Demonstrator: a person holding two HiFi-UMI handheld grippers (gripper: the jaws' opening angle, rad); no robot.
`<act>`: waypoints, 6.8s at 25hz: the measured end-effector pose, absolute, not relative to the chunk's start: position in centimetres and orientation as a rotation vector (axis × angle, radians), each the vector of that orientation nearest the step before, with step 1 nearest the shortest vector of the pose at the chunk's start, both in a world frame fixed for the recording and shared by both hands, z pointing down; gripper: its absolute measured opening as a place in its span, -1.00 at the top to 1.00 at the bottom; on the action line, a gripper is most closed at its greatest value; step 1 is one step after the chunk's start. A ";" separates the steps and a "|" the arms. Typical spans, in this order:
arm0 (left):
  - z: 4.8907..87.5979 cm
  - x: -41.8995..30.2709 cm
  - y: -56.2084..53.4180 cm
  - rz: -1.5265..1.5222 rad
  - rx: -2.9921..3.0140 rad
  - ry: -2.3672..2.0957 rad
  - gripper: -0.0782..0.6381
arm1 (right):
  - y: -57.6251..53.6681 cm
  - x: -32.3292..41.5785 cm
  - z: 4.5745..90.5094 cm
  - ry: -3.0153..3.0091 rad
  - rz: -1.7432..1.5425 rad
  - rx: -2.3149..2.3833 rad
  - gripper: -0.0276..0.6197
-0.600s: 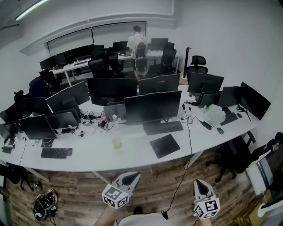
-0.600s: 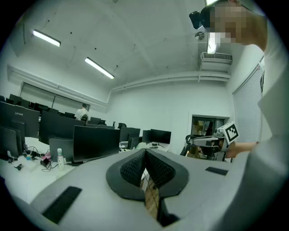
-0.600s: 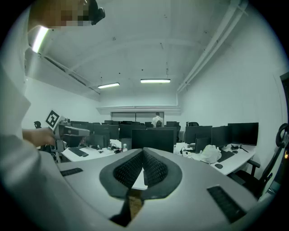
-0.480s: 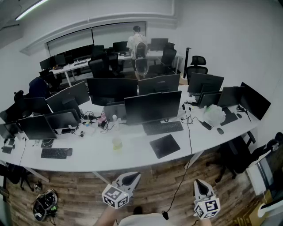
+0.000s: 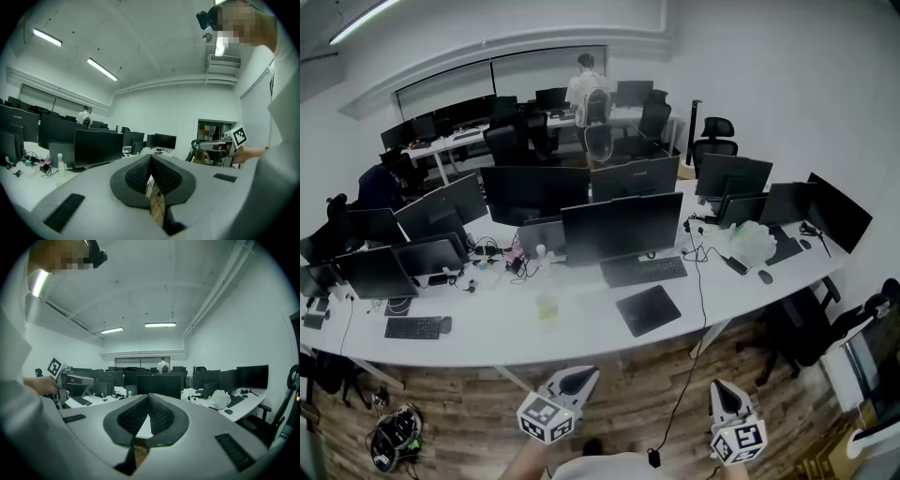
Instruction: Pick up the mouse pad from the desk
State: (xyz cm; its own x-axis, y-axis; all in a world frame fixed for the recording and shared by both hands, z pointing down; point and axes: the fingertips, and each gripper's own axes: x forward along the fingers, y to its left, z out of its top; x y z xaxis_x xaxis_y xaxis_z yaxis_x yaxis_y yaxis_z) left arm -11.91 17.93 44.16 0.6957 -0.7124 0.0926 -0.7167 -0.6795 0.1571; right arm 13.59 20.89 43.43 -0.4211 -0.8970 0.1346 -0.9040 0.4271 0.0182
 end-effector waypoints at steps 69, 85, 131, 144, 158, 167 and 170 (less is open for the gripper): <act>50.5 -10.7 5.0 0.135 2.617 -1.033 -0.13 | 8.8 14.7 48.6 -2.465 0.293 1.642 0.88; 51.4 -3.1 0.1 0.190 2.541 -1.198 -0.16 | 0.2 21.4 51.9 -2.553 0.374 1.452 0.88; 78.6 -4.2 -26.0 0.769 2.331 -0.861 -0.37 | -22.8 13.7 65.3 -2.233 0.694 1.458 0.88; 88.7 -3.4 -26.9 1.018 2.264 -0.855 -0.50 | -24.2 12.8 69.8 -2.205 0.784 1.411 0.88; 93.4 -3.3 -26.7 1.240 2.186 -0.863 -0.67 | -24.7 13.7 71.9 -2.162 0.869 1.414 0.88; 93.2 -2.3 -25.9 1.260 2.217 -0.825 -0.35 | -24.8 13.1 71.8 -2.171 0.866 1.406 0.88; 93.0 -1.8 -25.5 1.267 2.239 -0.789 -0.18 | -24.6 13.2 71.7 -2.169 0.858 1.413 0.88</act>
State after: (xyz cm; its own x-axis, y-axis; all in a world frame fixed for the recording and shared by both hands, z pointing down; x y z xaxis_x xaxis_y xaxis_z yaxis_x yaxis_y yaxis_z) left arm -1.77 -25.46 93.00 0.4156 -0.2582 0.8721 -0.6687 -0.7367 0.1005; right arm 13.20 -24.60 71.72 -0.4012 -0.6625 0.6326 -0.9160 0.2963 -0.2706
